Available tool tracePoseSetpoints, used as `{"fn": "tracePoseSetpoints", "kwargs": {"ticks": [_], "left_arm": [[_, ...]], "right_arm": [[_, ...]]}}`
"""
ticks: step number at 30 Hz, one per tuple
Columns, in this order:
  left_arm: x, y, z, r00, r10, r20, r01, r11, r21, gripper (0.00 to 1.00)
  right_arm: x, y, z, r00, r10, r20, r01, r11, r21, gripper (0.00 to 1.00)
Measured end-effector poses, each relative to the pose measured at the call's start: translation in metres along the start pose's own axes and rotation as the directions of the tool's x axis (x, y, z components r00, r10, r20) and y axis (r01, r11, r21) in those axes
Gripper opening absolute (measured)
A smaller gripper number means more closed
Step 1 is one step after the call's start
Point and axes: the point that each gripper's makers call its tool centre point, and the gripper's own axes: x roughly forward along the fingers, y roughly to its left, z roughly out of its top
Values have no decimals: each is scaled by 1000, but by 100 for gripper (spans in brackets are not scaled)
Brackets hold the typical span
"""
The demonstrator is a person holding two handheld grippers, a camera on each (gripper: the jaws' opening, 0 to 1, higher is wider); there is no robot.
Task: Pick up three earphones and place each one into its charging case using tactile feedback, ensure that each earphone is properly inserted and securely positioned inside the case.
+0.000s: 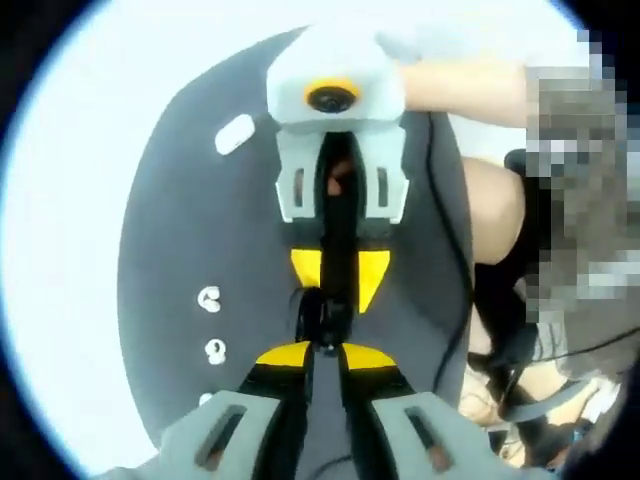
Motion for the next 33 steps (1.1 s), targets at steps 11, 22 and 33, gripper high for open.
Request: {"fn": "tracePoseSetpoints", "kwargs": {"ticks": [11, 22, 33], "left_arm": [[-14, 8, -18, 996, 1, 93, 4, 998, -61, 20], [12, -1, -27, 788, -5, 615, 252, 915, -316, 23], [26, -1, -16, 613, -24, 790, 240, 958, -157, 18]], "right_arm": [[-1, 0, 0, 1000, 1, 1, -1, 1000, 4, 18], [0, 0, -1, 1000, 2, -1, -2, 1000, 7, 18], [0, 1, -2, 1000, 3, -5, -3, 1000, 10, 18]]}}
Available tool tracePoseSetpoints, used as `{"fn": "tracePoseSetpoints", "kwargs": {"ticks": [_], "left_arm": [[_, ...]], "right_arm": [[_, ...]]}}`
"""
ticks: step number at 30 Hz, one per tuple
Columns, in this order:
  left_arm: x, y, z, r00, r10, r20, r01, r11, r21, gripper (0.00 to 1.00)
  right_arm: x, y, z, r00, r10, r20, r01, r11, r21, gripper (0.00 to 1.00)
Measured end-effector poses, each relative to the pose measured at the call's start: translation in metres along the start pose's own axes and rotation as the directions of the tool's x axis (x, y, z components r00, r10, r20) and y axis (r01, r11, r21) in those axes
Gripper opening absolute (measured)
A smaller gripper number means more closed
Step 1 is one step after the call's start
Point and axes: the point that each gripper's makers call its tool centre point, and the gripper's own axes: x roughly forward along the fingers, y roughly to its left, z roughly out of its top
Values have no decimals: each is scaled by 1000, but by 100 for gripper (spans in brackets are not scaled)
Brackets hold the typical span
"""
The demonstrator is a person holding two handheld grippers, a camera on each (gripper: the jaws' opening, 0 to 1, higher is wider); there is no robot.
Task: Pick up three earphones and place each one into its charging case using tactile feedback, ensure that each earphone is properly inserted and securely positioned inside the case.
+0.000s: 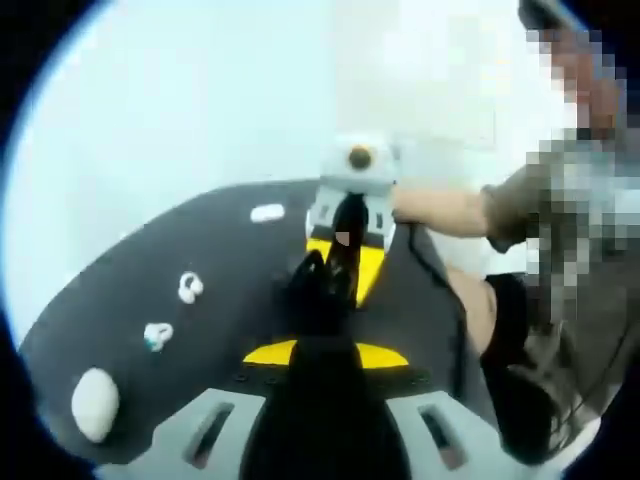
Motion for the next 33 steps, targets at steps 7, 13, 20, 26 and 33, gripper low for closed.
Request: {"fn": "tracePoseSetpoints", "kwargs": {"ticks": [7, 13, 20, 26, 33], "left_arm": [[19, -15, 8, 991, -93, 99, 102, 991, -91, 23], [15, -10, 9, 986, -57, 159, 76, 990, -117, 15], [16, -7, 10, 984, -41, 174, 65, 988, -138, 14], [18, -9, 9, 984, -39, 172, 56, 994, -98, 14], [20, -10, 9, 985, -42, 167, 55, 996, -74, 14]], "right_arm": [[0, 0, 0, 1000, 1, -1, -1, 1000, 5, 18], [-1, -1, -1, 1000, 2, -7, -2, 1000, 9, 18], [-3, -4, 2, 1000, -7, 6, 6, 999, 50, 19], [-2, -1, 6, 999, 25, 34, -28, 995, 98, 21], [0, 0, 7, 998, 34, 46, -39, 991, 125, 19]]}}
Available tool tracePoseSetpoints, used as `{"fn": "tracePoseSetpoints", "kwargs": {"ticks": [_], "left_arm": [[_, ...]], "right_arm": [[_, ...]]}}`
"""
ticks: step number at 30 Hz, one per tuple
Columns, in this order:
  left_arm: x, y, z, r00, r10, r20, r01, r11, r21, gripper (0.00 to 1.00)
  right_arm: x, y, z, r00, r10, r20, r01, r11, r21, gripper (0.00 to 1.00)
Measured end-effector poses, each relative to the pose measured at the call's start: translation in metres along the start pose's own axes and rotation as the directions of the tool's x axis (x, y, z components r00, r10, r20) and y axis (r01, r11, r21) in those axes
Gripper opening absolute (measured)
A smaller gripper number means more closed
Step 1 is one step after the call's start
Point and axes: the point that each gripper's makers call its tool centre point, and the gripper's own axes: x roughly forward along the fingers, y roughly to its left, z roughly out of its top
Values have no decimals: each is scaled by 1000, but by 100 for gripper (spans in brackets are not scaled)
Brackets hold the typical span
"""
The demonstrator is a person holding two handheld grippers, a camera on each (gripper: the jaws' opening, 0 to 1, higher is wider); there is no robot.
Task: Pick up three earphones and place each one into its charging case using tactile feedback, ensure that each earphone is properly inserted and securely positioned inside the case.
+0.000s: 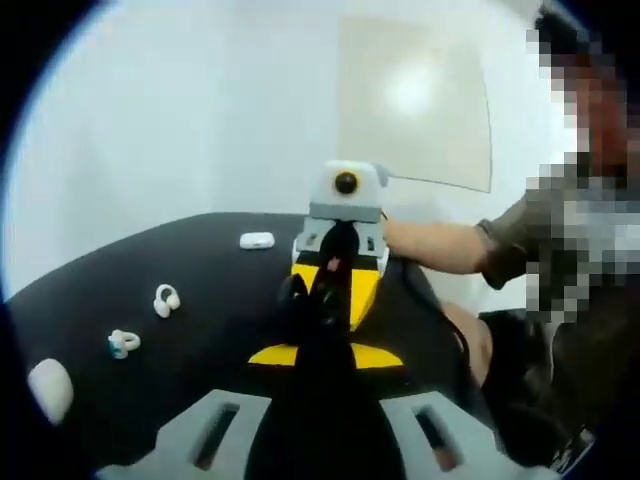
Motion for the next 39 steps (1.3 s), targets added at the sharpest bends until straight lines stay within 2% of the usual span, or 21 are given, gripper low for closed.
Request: {"fn": "tracePoseSetpoints", "kwargs": {"ticks": [4, 6, 10, 14, 18, 19, 20, 22, 26, 28, 32, 34, 35, 37, 39], "left_arm": [[-1, 0, 1, 1000, 9, 9, -10, 999, 44, 14], [-4, 1, 3, 999, 18, 27, -20, 998, 58, 15], [-6, 4, 7, 999, 18, 50, -20, 999, 27, 15], [-6, 5, 6, 999, 4, 46, -5, 1000, 10, 21], [-8, 7, 13, 996, -15, 84, 19, 999, -46, 27], [-8, 7, 18, 994, -17, 110, 24, 997, -67, 31], [-8, 6, 23, 990, -31, 140, 43, 996, -80, 32], [-10, 5, 24, 989, -38, 145, 52, 994, -94, 32], [-12, -2, 25, 987, -42, 153, 52, 997, -60, 26], [-10, -2, 23, 989, -40, 146, 48, 997, -53, 28], [-10, -4, 23, 989, -39, 142, 43, 999, -28, 29], [-9, -2, 22, 990, -20, 137, 20, 1000, 3, 28], [-9, 1, 22, 991, 9, 134, -15, 999, 43, 26], [-8, -1, 22, 990, 24, 136, -39, 993, 108, 26], [-9, -2, 23, 990, 26, 139, -42, 993, 109, 26]], "right_arm": [[-1, 1, -2, 1000, 2, -11, -2, 1000, 9, 18], [-2, 0, -4, 1000, 5, -16, -4, 999, 50, 18], [-2, -3, -6, 1000, 18, -21, -16, 992, 126, 18], [0, -3, -7, 999, 30, -25, -25, 986, 163, 18], [-1, 0, -8, 999, 31, -25, -27, 988, 150, 18], [0, 2, -8, 999, 34, -24, -31, 990, 138, 18], [1, 4, -8, 999, 40, -24, -36, 991, 129, 18], [2, 6, -7, 999, 43, -25, -40, 993, 111, 18], [4, 12, -7, 998, 57, -31, -54, 995, 83, 18], [3, 10, -7, 998, 63, -32, -58, 991, 124, 18], [2, 10, -7, 998, 62, -32, -58, 992, 113, 18], [2, 10, -7, 997, 65, -32, -61, 991, 123, 18], [2, 9, -6, 997, 66, -32, -62, 990, 126, 18], [1, 10, -6, 997, 65, -33, -61, 991, 119, 18], [1, 10, -6, 997, 65, -32, -61, 992, 113, 18]]}}
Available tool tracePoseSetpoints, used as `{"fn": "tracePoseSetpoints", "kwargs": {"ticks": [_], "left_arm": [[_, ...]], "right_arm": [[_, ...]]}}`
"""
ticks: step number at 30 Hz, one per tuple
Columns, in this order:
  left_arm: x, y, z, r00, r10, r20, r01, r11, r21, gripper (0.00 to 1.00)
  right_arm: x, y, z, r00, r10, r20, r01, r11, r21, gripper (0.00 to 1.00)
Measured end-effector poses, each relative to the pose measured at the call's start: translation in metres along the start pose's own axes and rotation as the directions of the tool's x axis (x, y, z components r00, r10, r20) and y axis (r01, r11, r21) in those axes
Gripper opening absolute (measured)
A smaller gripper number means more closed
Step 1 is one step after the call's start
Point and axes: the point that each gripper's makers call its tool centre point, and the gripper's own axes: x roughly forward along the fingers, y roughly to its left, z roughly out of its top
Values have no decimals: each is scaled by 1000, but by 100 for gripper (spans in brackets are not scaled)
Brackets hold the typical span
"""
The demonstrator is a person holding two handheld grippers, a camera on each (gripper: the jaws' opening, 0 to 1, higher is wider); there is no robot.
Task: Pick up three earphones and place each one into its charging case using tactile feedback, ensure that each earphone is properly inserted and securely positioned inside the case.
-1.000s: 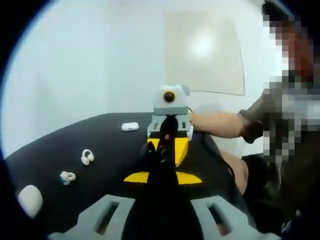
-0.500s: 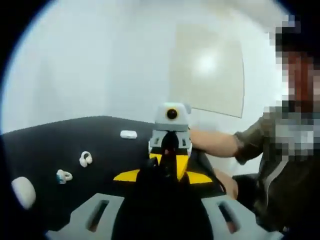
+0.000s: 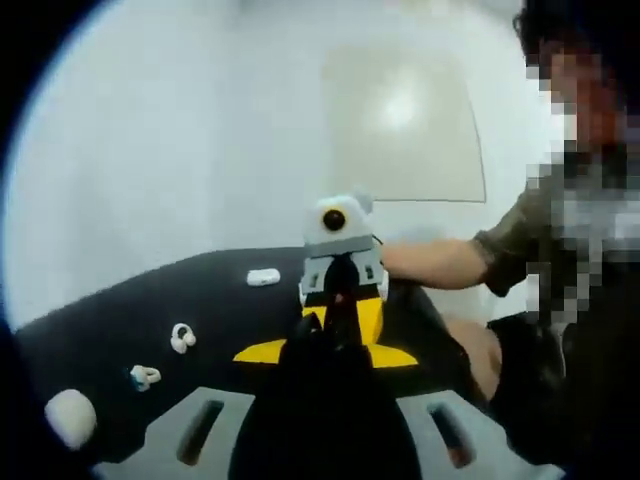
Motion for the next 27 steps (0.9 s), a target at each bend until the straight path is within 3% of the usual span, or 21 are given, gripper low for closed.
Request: {"fn": "tracePoseSetpoints", "kwargs": {"ticks": [26, 27], "left_arm": [[-8, -2, 18, 994, -17, 105, 16, 1000, 14, 22], [-8, -4, 19, 994, -29, 109, 29, 1000, 9, 17]], "right_arm": [[0, -3, -1, 1000, -9, 2, 9, 1000, 5, 18], [-4, -10, -6, 998, -53, -18, 54, 998, 32, 18]]}}
